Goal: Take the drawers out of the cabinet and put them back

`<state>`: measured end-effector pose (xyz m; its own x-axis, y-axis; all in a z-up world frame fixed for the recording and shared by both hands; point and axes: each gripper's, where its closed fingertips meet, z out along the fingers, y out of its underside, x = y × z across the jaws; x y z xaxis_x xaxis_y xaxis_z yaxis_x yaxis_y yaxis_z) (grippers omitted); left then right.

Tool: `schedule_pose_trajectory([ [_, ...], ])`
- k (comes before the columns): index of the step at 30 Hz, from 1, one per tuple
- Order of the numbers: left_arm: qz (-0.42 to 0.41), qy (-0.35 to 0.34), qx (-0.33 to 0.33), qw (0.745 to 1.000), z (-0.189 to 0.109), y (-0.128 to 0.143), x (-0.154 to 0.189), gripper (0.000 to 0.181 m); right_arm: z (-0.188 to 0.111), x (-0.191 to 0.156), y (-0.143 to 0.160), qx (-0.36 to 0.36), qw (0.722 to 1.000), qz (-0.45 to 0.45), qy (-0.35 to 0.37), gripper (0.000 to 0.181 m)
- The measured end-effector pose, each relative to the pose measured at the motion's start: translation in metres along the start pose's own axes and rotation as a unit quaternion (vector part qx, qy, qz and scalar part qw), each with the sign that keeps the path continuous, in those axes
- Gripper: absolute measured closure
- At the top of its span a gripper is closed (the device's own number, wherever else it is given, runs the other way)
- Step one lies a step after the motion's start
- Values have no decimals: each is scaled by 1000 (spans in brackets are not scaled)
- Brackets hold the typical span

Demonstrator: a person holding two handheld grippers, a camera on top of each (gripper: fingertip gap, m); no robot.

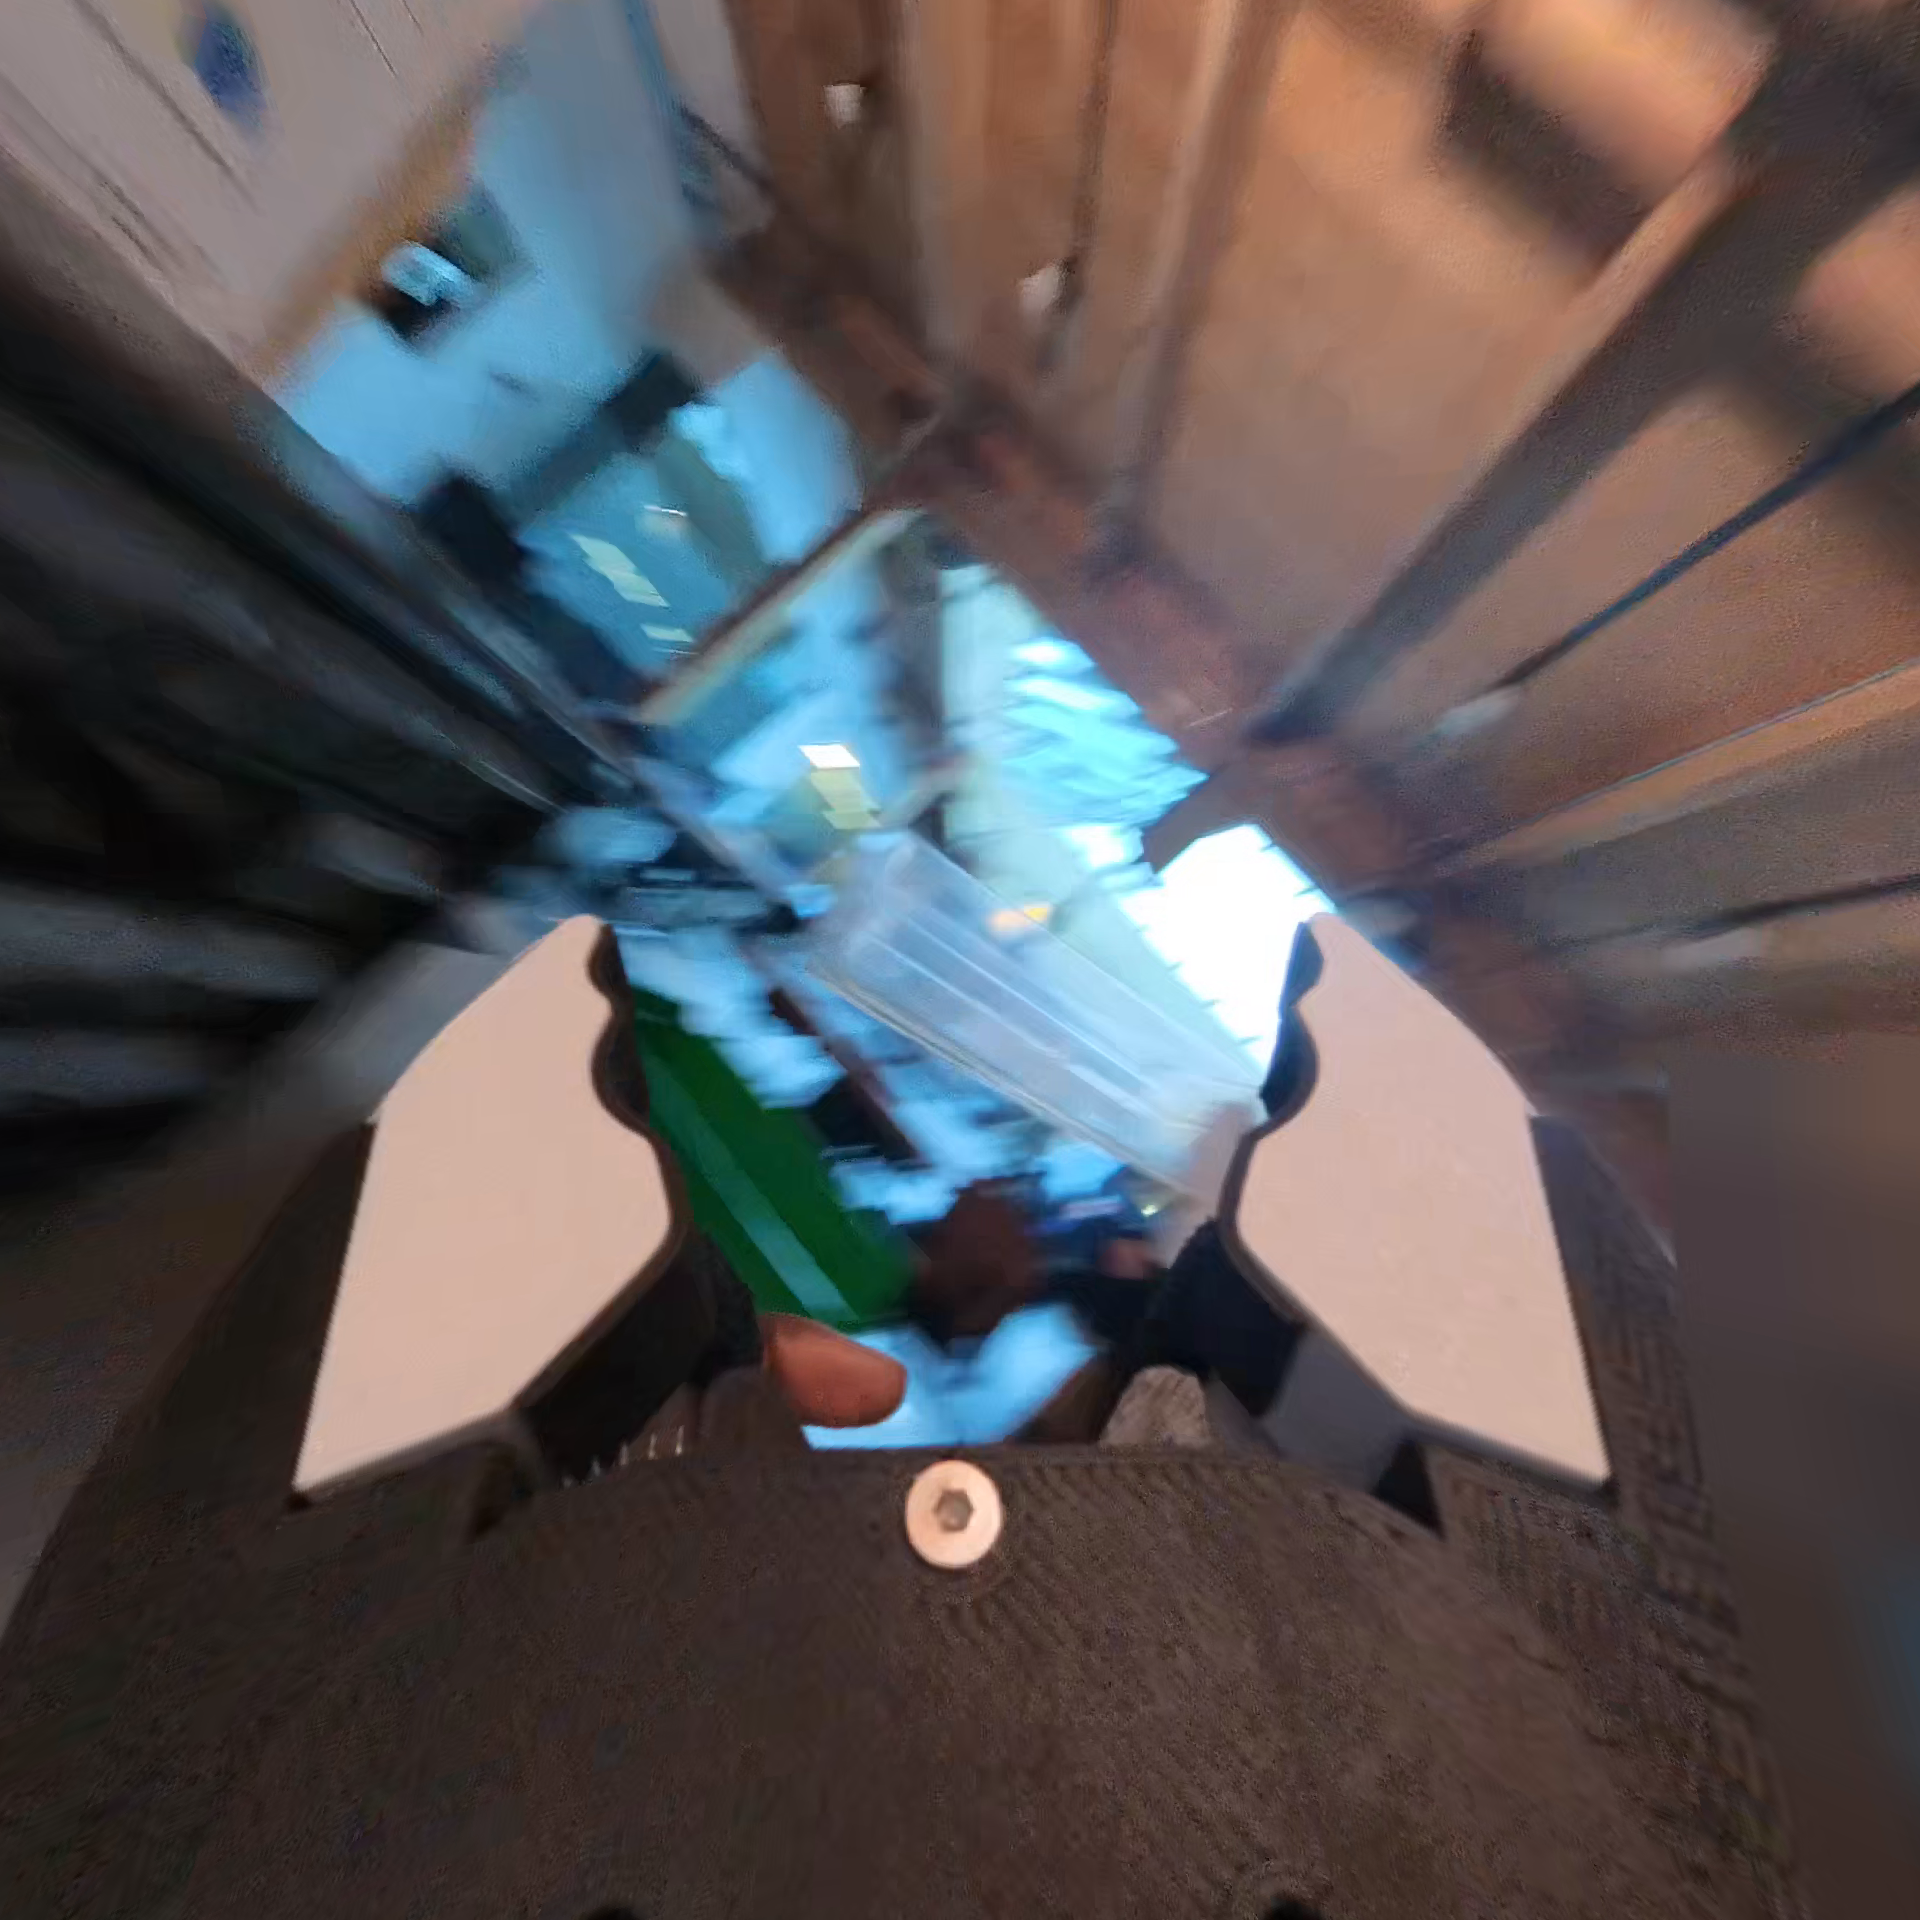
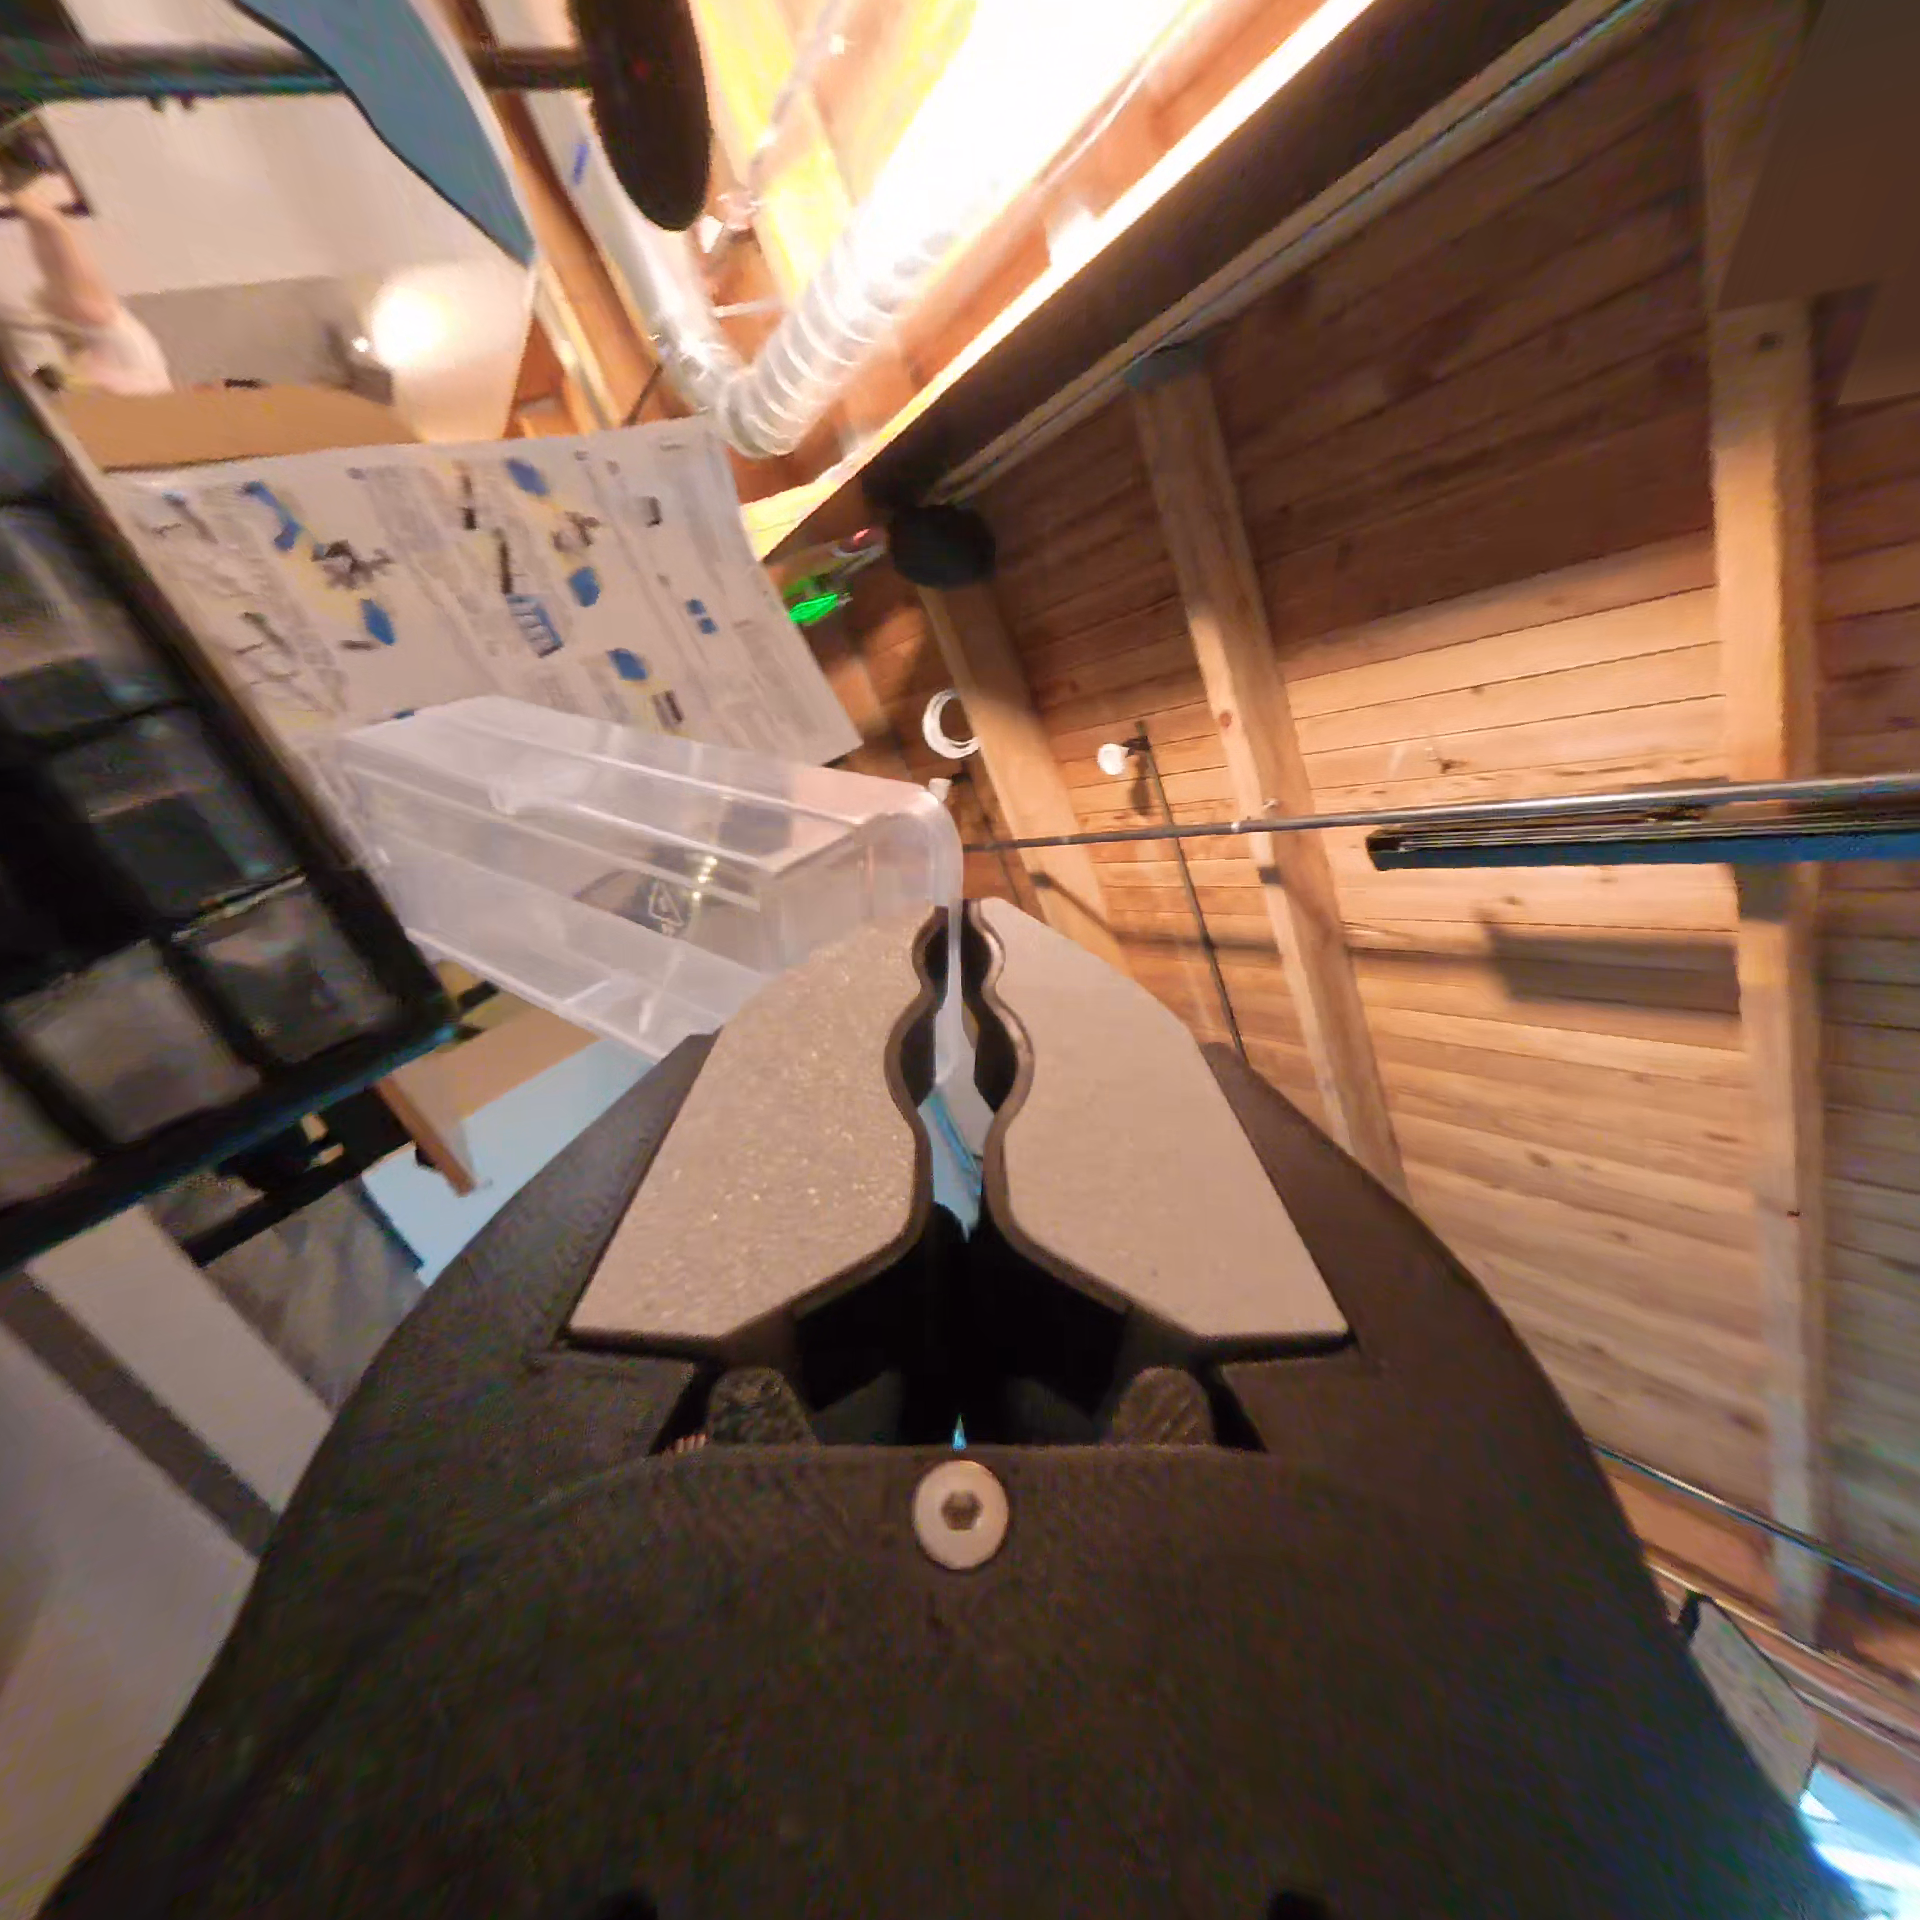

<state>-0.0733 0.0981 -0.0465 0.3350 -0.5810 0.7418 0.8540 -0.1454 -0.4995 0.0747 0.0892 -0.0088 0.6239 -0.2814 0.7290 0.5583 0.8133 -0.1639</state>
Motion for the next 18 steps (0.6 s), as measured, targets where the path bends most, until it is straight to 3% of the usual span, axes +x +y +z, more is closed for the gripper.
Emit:
schedule_pose_trajectory([
  [2, -80, 111, 20, 990, -4, 23, 21, 63, -3, 9, -14, 18, 999, 40, 14, 180],
  [6, -14, 201, 27, 979, -6, 55, 52, 62, -15, 11, -54, 66, 982, 179, -10, 180],
  [7, -11, 236, 26, 971, -9, 54, 65, 67, -18, 6, -63, 73, 978, 194, -27, 180],
  [9, 7, 254, 40, 966, -16, 42, 76, 98, -26, -5, -79, 101, 973, 199, -56, 179],
  [13, -22, 290, 33, 956, -31, 25, 75, 103, -40, -26, -103, 175, 945, 223, -164, 176],
  [16, -37, 288, 46, 956, -36, 17, 66, 103, -45, -24, -111, 209, 904, 270, -258, 115],
  [18, -44, 289, 43, 955, -36, 20, 63, 103, -43, -33, -107, 183, 887, 268, -328, 99],
])
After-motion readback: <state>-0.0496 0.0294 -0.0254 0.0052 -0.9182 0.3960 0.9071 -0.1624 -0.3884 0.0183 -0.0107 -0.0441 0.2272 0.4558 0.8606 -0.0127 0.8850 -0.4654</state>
